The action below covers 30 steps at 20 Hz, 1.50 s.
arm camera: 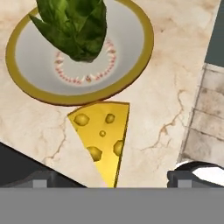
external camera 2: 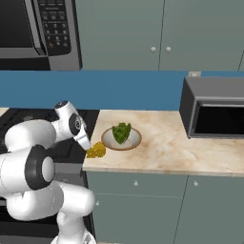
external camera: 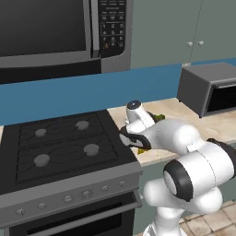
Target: Pick the cheese from the fridge and the cheese grater from the cabinet and place them next to the salad bowl.
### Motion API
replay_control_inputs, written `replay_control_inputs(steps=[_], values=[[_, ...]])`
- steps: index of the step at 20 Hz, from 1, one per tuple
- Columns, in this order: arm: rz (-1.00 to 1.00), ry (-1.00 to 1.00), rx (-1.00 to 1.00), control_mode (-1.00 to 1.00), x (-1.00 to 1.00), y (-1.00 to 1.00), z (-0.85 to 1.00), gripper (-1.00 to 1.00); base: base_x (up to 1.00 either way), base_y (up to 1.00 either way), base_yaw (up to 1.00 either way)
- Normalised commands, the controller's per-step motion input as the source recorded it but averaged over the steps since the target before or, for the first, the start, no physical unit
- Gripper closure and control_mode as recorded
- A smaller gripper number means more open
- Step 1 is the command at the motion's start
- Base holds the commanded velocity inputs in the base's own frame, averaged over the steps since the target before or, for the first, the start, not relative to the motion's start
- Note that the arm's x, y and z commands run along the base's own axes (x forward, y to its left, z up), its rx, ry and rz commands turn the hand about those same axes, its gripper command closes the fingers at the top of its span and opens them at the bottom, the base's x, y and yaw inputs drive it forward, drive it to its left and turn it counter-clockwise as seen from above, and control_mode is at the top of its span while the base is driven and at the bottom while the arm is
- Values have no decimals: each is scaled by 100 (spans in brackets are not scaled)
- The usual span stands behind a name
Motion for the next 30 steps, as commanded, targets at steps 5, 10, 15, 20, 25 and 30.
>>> replay_control_inputs(steps=[5,10,15,20,25,30], values=[[1,1,15,-100,-41,0,73,-100,0,0,0],[8,13,11,-100,-64,-3,74,-100,0,0,0],[40,13,4,-100,-84,0,36,-100,0,0,0],[46,7,1,-100,-91,0,29,-100,0,0,0],[44,1,0,-100,-85,-5,48,-100,0,0,0],[51,-5,-6,-100,-57,-4,35,-100,0,0,0]])
